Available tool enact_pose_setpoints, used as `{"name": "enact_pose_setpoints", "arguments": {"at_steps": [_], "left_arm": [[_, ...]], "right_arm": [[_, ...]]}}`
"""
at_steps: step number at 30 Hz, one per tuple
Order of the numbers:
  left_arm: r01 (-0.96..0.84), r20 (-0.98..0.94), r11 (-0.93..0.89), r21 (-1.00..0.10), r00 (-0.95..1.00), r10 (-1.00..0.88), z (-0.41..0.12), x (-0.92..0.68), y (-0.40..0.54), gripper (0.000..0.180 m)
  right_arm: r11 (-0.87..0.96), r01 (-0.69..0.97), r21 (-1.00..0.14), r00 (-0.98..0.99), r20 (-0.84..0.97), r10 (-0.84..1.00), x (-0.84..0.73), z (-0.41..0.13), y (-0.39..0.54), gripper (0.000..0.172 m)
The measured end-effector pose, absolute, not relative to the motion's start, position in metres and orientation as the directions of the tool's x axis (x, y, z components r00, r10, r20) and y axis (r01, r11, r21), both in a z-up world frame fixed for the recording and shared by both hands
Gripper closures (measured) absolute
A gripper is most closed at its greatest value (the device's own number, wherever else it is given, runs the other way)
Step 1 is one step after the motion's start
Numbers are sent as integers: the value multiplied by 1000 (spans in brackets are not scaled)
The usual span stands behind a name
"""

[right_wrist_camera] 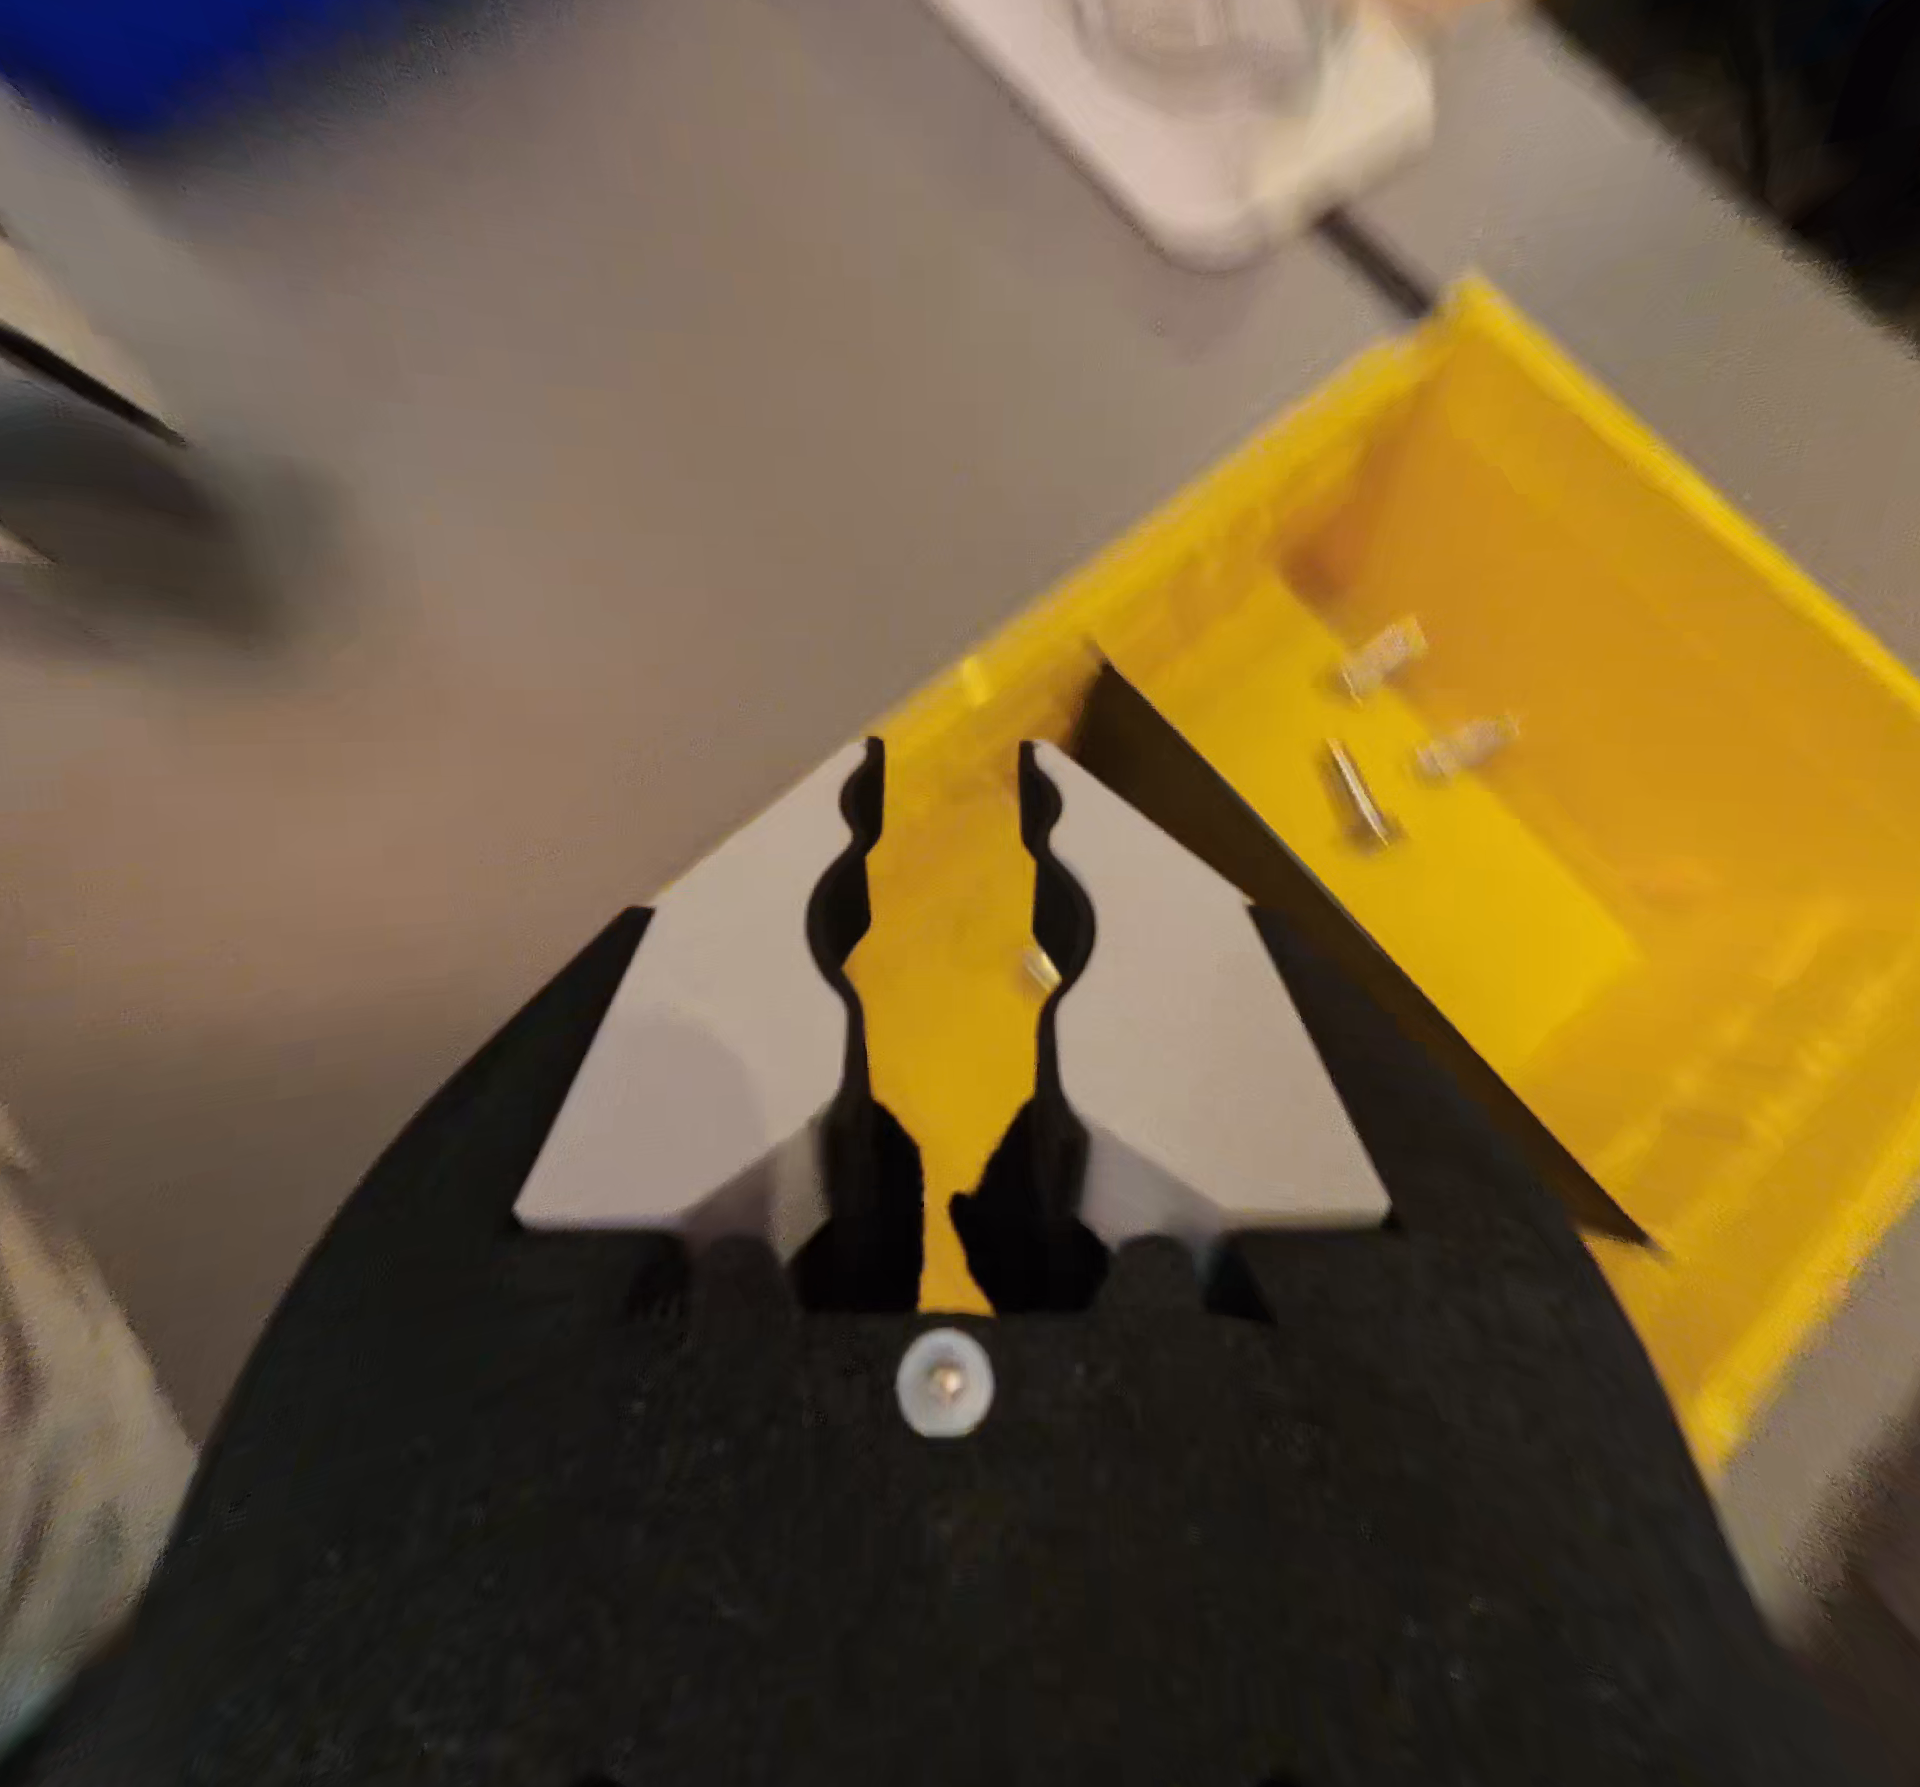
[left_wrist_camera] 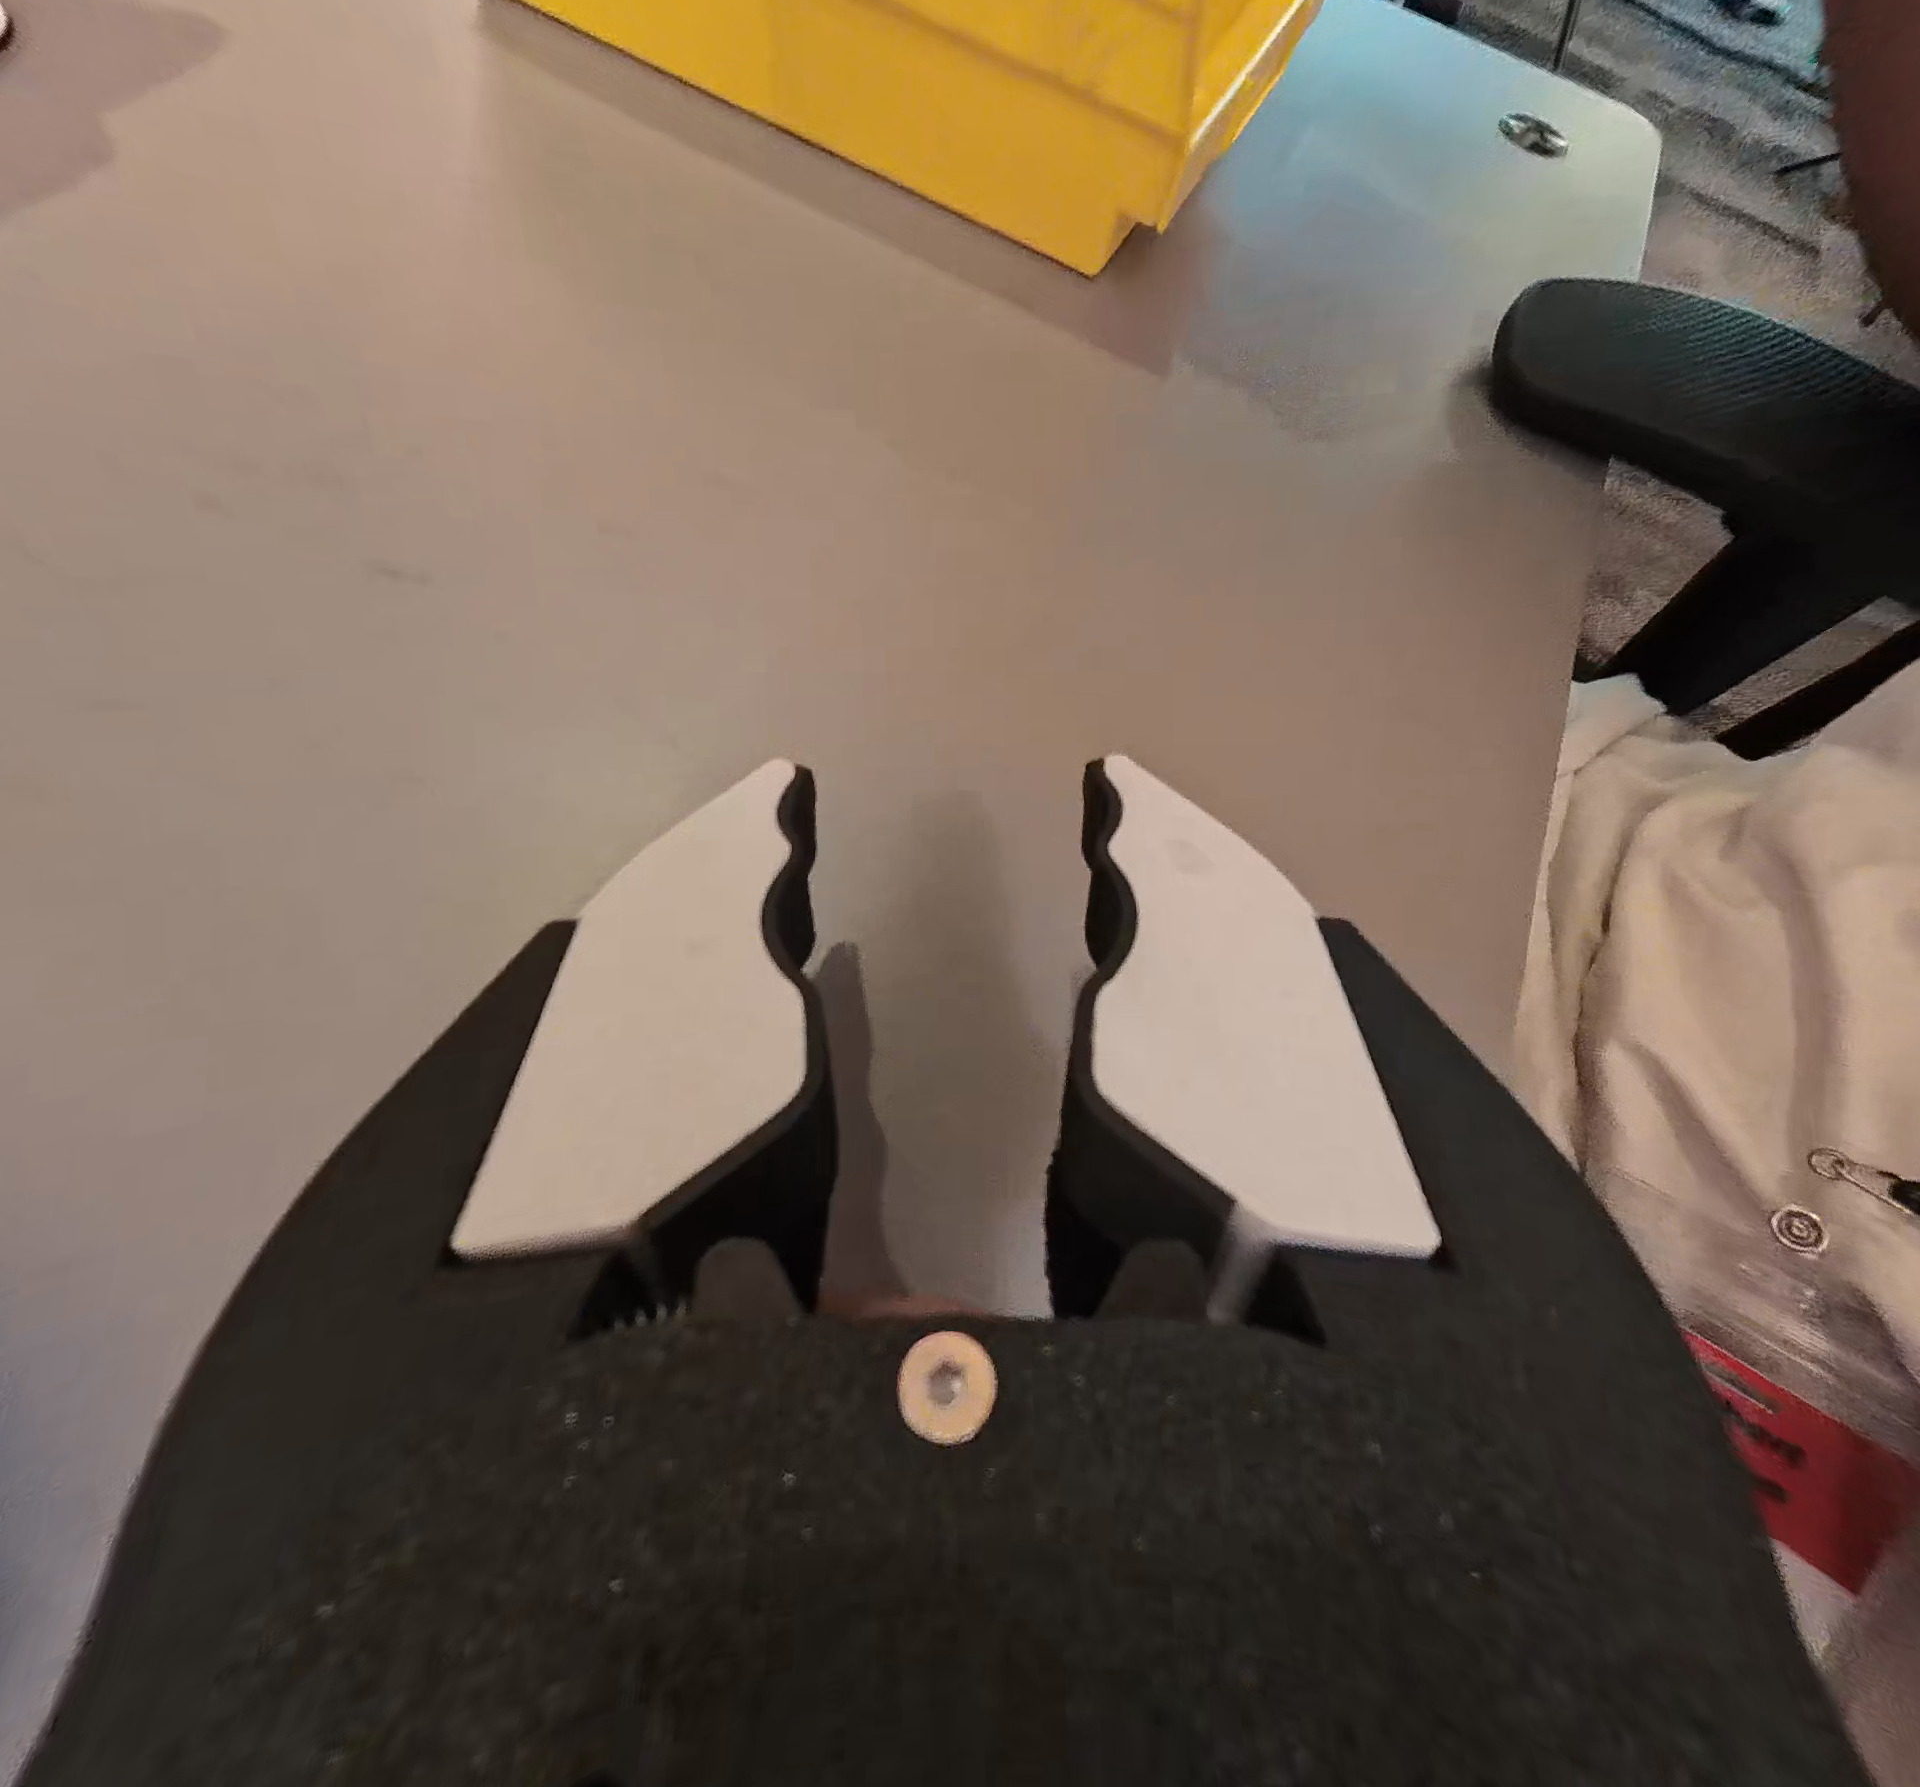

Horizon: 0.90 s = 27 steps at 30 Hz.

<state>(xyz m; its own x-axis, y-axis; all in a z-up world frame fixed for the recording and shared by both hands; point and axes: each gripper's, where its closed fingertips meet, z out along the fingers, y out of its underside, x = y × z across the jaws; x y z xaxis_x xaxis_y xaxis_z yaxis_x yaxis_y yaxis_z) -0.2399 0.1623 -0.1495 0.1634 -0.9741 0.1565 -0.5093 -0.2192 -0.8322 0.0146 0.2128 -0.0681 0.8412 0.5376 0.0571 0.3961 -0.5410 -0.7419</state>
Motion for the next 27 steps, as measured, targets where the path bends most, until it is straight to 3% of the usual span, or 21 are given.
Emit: {"name": "enact_pose_setpoints", "arguments": {"at_steps": [1,3,5,9,12,17,20,22,24,27], "left_arm": [[-510,142,-204,-835,158,-977,-148,-238,160,129],[-505,148,-194,-841,130,-980,-141,-234,151,125],[-469,232,-249,-847,94,-968,-126,-229,139,124],[-431,600,-536,-726,-15,-800,-78,-243,120,123],[-444,727,-689,-573,113,-678,-60,-282,157,122],[-148,588,-747,-648,526,-614,-36,-367,296,120],[-21,428,-745,-667,808,-406,-55,-420,384,127],[24,331,-778,-628,913,-239,-82,-445,426,138],[72,264,-824,-562,960,-96,-112,-462,455,136],[204,344,-877,-435,938,47,-144,-460,477,136]], "right_arm": [[-459,323,-828,815,-2,579,-15,-49,206,146],[-332,149,-932,705,-135,697,-81,-27,181,145],[-289,46,-956,560,-215,800,-141,-34,148,138],[-117,106,-988,516,-46,855,-196,-73,114,143],[-90,104,-991,549,-18,836,-201,-81,111,151],[-153,147,-977,539,-51,841,-193,-99,116,149],[-176,114,-978,538,-88,838,-189,-100,117,148],[-181,130,-975,533,-85,842,-189,-104,115,147],[-170,154,-973,528,-65,847,-191,-107,114,146],[-170,155,-973,506,-70,860,-195,-108,109,145]]}}
